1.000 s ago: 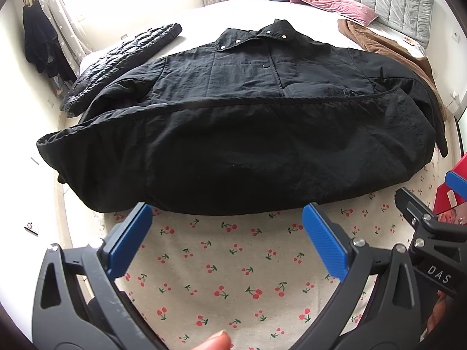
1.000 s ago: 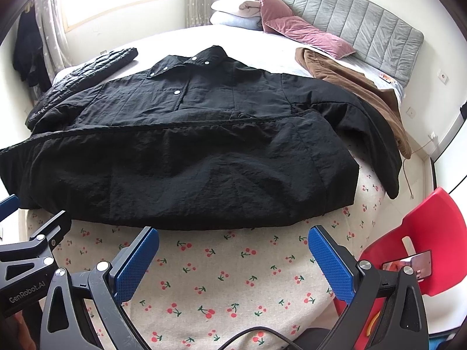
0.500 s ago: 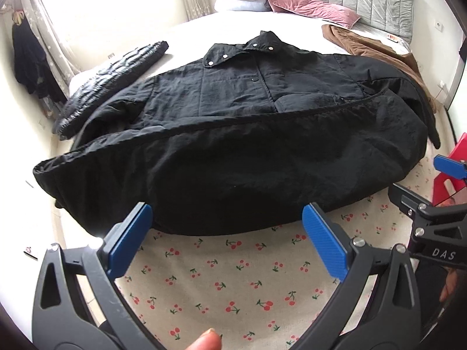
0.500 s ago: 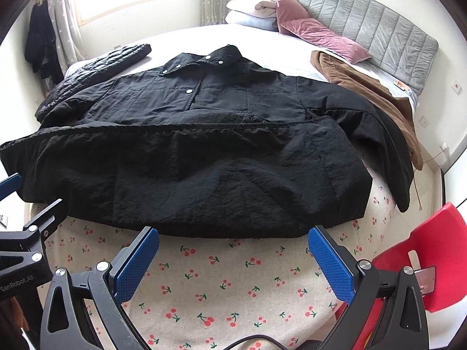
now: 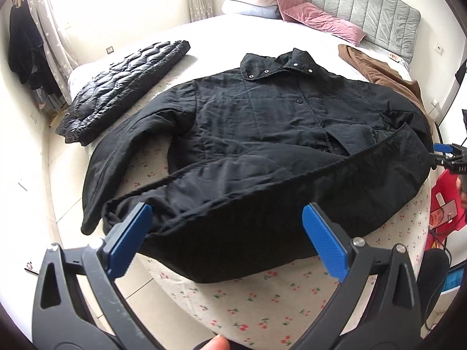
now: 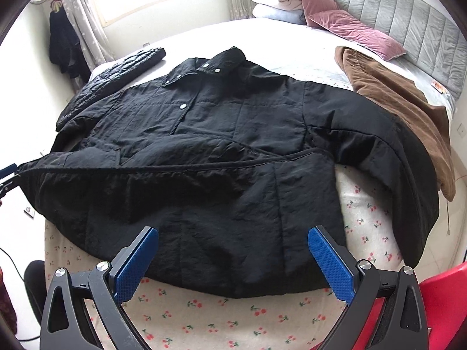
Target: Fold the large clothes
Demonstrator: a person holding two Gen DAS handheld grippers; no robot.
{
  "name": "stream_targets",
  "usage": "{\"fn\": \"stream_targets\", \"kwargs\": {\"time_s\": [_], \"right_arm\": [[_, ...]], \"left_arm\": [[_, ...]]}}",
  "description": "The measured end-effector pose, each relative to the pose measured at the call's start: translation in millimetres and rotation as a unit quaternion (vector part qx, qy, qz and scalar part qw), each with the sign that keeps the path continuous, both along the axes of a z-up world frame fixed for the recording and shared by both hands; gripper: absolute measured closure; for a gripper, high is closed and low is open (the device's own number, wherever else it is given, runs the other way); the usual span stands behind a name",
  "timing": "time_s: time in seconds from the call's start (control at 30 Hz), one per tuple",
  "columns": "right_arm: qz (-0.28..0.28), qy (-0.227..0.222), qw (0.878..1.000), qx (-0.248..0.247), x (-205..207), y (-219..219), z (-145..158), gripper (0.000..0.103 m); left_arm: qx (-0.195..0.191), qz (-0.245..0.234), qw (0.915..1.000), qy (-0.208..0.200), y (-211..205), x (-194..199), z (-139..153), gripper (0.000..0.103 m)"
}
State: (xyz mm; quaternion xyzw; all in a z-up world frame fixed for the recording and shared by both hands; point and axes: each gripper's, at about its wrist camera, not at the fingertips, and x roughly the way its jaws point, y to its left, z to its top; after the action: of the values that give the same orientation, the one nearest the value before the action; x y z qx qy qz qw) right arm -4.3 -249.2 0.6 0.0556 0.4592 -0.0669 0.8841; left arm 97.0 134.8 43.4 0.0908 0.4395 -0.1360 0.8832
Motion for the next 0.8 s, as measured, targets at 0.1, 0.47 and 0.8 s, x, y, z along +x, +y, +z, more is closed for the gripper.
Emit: {"fn": "stream_targets", "kwargs": {"time_s": [0.1, 0.47, 0.8], "right_arm": [[-0.013, 0.008, 1.000, 0.003, 10, -32, -3, 0.000], [-0.041, 0.030, 0.991, 0.123, 57, -112, -45, 0.015], [-0.025, -0.047, 0.980, 0.190, 16, -93, -16, 0.095]], "left_arm": [[-0.010, -0.004, 0.9997, 0.021, 28, 14, -8, 0.001], [-0.172, -0.052, 0.9776, 0.111, 67, 57, -49, 0.009], [-0.213, -0.084, 0.9607, 0.157, 56, 29, -58, 0.099]]}}
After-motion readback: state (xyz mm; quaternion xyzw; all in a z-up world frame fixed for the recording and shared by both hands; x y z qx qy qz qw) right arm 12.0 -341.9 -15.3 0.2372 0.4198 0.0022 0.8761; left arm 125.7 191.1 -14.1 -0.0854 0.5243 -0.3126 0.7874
